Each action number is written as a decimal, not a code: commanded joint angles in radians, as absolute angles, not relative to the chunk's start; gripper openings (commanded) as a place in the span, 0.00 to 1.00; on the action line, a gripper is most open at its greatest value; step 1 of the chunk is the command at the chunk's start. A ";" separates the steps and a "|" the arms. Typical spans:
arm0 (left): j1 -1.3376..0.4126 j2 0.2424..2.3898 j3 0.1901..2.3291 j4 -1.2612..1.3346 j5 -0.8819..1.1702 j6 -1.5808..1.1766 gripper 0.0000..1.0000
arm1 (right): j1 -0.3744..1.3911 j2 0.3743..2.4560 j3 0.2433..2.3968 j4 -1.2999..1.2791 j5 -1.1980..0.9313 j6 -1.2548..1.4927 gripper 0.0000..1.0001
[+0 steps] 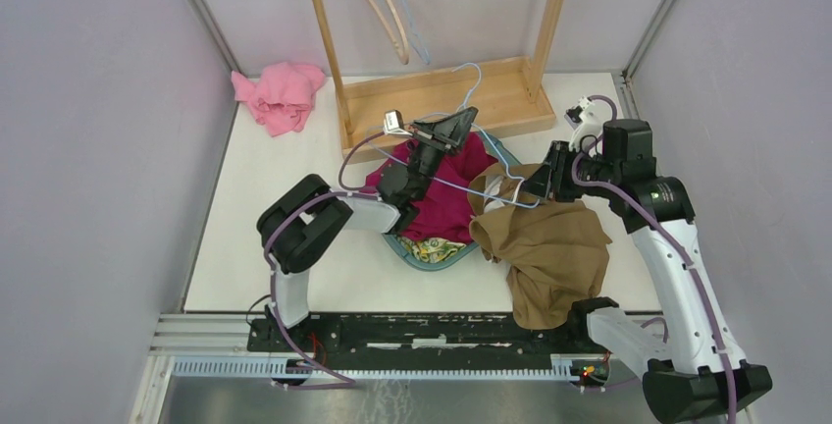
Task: Place the skirt on the hanger
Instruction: Hang the skirt on the hanger.
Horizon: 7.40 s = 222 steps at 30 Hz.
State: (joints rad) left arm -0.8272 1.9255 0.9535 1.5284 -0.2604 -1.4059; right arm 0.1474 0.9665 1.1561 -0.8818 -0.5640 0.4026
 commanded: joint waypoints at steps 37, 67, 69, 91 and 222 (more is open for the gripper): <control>-0.888 1.965 1.077 1.724 -0.077 -1.412 0.12 | 0.158 1.173 1.336 -0.796 -0.688 0.396 0.57; -0.879 1.581 0.895 1.138 0.138 -1.245 0.73 | 0.175 1.127 1.655 -1.064 -0.269 0.268 0.01; -0.884 1.503 0.883 1.043 0.145 -1.195 0.72 | 0.176 1.138 1.722 -1.096 -0.221 0.254 0.01; -1.062 1.321 0.878 0.033 0.052 -0.819 0.72 | 0.174 1.216 1.961 -1.217 -0.099 0.196 0.01; -0.449 1.313 1.304 -0.373 0.177 -0.575 0.03 | 0.177 0.976 1.684 -1.011 -0.533 0.206 0.01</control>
State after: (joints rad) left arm -0.4496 1.4128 1.3422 -0.4561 0.2344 -0.6167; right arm 0.1757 1.0298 1.7218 -1.1080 -0.4557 0.2226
